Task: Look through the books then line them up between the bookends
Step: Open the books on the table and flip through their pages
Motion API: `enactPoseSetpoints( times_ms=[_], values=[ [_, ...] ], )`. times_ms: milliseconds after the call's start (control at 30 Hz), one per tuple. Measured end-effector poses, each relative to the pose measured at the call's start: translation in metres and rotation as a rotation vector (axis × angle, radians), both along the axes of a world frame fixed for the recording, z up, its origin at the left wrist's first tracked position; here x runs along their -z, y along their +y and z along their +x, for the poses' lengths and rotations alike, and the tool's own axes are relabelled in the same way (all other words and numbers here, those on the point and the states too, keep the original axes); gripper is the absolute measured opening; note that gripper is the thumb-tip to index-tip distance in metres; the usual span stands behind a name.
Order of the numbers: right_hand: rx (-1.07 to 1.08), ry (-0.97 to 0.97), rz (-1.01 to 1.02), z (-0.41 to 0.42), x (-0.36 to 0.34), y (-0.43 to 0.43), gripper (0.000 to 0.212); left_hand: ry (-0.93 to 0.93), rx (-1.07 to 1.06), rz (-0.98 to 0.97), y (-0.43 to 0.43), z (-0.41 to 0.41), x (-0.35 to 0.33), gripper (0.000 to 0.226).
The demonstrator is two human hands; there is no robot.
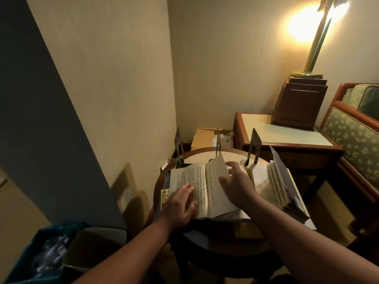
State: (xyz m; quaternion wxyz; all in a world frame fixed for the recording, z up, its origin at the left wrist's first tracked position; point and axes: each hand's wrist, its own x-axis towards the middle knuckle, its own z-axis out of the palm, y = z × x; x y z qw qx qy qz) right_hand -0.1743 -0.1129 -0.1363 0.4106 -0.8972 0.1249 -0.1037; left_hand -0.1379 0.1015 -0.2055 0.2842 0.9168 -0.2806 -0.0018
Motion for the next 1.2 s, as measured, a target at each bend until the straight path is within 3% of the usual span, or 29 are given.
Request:
enactPoseSetpoints(
  times_ms=[100, 200, 367, 633, 733, 833, 967, 1100, 1200],
  values=[
    [0.025, -0.005, 0.285, 0.005, -0.016, 0.002, 0.048, -0.092, 0.047, -0.108, -0.001, 0.002, -0.014, 0.063],
    [-0.006, 0.014, 0.523, 0.009, -0.024, 0.007, 0.044, -0.089, 0.048, -0.261, -0.008, 0.005, -0.032, 0.039],
    [-0.08, 0.022, 0.522, 0.012, -0.024, 0.024, 0.035, 0.035, -0.011, -0.483, -0.021, 0.006, -0.06, 0.03],
    [-0.184, 0.04, 0.62, 0.018, -0.011, 0.039, 0.025, 0.094, -0.101, -0.378, -0.013, 0.014, -0.059, 0.038],
    [-0.188, -0.021, 0.489, 0.02, -0.007, 0.036, 0.031, 0.119, -0.111, -0.163, -0.007, 0.017, -0.055, 0.044],
    [-0.15, -0.075, 0.153, 0.021, -0.003, 0.026, 0.031, 0.15, -0.107, 0.04, -0.004, 0.016, -0.05, 0.052],
    [-0.251, -0.044, -0.224, 0.021, 0.01, 0.011, 0.034, 0.134, -0.099, 0.075, -0.007, 0.013, -0.046, 0.052],
    [-0.376, 0.144, -0.404, 0.015, 0.021, 0.006, 0.047, 0.118, -0.122, 0.101, -0.014, 0.01, -0.042, 0.073],
    [-0.433, 0.17, -0.5, 0.011, 0.031, 0.003, 0.059, 0.148, -0.136, 0.104, -0.018, 0.007, -0.042, 0.071]
  ],
)
